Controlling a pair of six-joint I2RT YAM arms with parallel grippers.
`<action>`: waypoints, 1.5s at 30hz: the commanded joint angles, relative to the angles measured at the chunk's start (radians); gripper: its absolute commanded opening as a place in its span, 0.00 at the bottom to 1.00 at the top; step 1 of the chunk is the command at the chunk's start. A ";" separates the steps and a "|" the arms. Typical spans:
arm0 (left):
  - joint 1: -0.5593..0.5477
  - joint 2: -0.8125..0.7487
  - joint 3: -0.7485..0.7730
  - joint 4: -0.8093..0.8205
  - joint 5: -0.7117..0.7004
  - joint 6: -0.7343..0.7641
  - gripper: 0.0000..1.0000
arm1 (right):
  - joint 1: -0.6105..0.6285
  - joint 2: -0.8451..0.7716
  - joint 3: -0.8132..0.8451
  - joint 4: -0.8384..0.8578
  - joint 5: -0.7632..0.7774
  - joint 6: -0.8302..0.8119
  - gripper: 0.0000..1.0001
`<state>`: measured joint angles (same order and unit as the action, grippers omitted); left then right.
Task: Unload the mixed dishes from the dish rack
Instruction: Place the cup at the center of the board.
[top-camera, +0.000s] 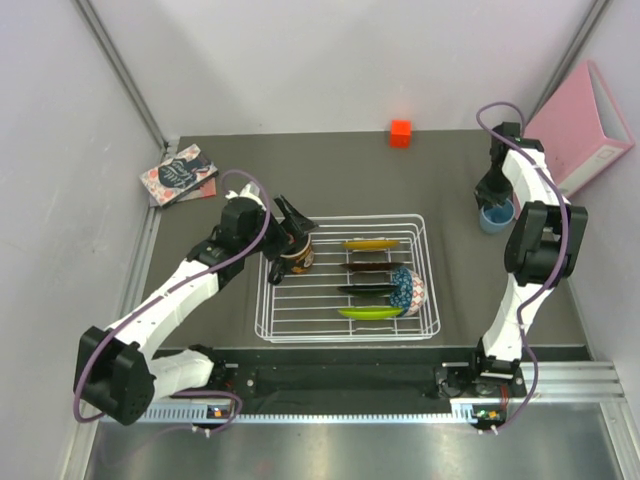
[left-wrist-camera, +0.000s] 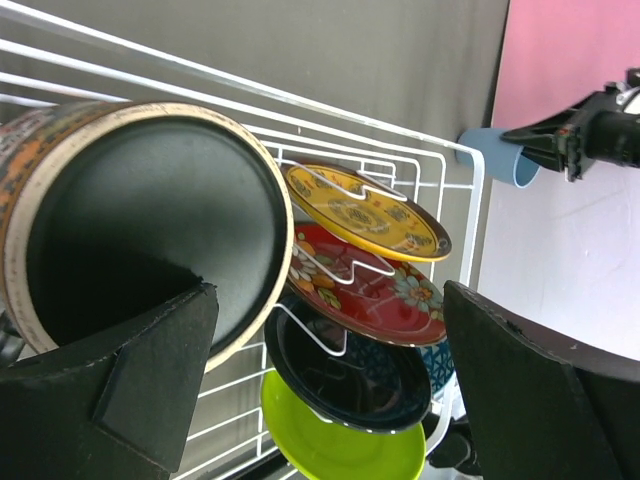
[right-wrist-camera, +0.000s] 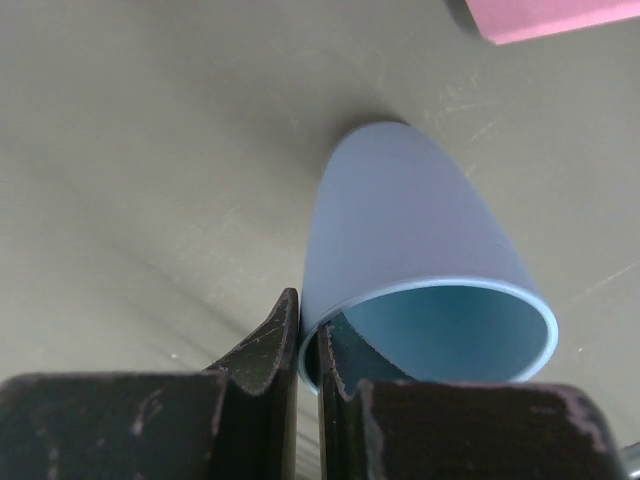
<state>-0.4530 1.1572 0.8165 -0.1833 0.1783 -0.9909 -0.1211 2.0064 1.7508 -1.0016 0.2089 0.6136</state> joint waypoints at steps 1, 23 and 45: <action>-0.004 0.006 -0.005 -0.015 0.033 0.017 0.99 | -0.006 -0.011 -0.030 0.086 0.003 -0.021 0.00; -0.012 0.013 -0.002 -0.002 0.038 0.032 0.99 | -0.014 -0.083 -0.024 0.112 -0.031 -0.014 0.41; -0.016 -0.020 0.024 -0.028 0.003 0.078 0.99 | 0.024 -0.359 -0.011 0.165 -0.094 -0.020 0.39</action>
<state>-0.4629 1.1561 0.8131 -0.1795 0.2081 -0.9638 -0.1257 1.8149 1.7016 -0.9051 0.1478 0.5983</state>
